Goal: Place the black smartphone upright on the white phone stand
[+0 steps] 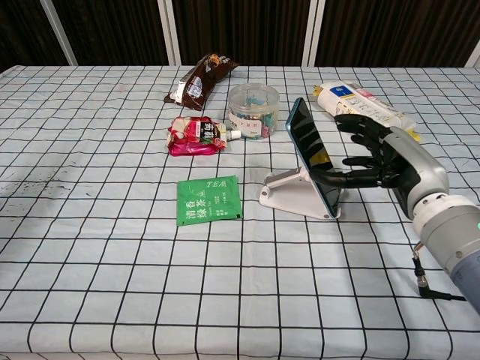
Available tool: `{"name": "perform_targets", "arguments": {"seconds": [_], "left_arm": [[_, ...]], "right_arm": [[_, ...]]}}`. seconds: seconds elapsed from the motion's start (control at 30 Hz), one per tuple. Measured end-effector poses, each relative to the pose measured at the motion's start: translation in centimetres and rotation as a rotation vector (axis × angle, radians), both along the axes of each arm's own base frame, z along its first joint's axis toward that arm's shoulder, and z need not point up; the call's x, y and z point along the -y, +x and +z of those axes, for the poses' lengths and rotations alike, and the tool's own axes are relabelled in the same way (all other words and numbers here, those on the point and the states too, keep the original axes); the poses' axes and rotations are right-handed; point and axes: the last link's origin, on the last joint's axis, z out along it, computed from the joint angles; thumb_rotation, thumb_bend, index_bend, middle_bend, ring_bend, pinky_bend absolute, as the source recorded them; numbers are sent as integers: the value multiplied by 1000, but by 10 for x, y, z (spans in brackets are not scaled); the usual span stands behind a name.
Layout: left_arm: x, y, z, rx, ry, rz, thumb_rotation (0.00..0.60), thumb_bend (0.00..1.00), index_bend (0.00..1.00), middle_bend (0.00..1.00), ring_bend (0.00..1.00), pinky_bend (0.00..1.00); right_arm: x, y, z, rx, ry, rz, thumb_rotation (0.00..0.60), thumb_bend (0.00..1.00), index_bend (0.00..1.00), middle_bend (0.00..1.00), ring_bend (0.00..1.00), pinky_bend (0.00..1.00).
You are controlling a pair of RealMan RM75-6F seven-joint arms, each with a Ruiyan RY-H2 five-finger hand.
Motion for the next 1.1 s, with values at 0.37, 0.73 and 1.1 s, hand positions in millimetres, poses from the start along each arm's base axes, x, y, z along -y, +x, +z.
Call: {"name": "perform_targets", "arguments": {"seconds": [0.37, 0.73, 1.1], "left_arm": [[0, 0, 0, 2, 0, 0, 600, 0, 0, 0, 0, 0], [2, 1, 2, 6, 5, -8, 600, 0, 0, 0, 0, 0], [2, 1, 3, -13, 11, -19, 600, 0, 0, 0, 0, 0]], "right_arm": [[-3, -2, 4, -41, -10, 3, 600, 96, 0, 0, 0, 166], [-9, -34, 44, -167, -75, 15, 600, 97, 0, 0, 0, 166], [-9, -88, 137, -392, -157, -18, 600, 108, 0, 0, 0, 166]]}}
